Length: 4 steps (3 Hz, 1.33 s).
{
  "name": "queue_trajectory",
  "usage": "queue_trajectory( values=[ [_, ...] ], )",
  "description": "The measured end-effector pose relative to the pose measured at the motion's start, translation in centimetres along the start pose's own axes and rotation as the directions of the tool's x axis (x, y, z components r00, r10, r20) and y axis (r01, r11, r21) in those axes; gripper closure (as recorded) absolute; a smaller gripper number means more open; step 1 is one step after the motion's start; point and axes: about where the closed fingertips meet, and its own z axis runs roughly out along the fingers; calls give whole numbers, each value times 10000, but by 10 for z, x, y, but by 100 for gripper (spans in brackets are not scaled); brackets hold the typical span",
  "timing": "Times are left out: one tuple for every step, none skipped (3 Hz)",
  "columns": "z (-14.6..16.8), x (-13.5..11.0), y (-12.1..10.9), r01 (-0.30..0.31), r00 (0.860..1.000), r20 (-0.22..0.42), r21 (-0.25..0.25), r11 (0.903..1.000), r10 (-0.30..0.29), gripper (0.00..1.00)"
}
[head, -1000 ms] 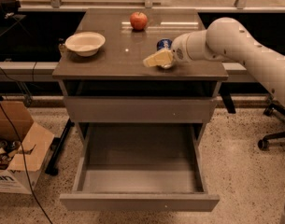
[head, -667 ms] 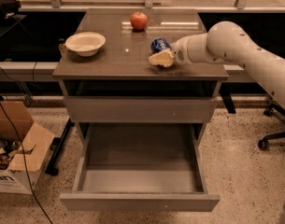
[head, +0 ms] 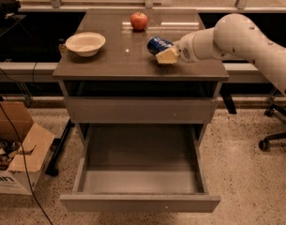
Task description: Place pepsi can into middle drawer
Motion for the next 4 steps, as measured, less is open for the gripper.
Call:
queue_trajectory(
  values=[
    [-32,-14,20,760,9971,138,-400,9963,-755,100],
    [-76,-24,50,2163,9763,311,-924,9719,-2143,100],
    [-114,-14,85,2890,9573,415,-1605,9438,-2860,100],
    [-124,30,123,2485,9666,4,-2444,9373,-2561,100]
  ],
)
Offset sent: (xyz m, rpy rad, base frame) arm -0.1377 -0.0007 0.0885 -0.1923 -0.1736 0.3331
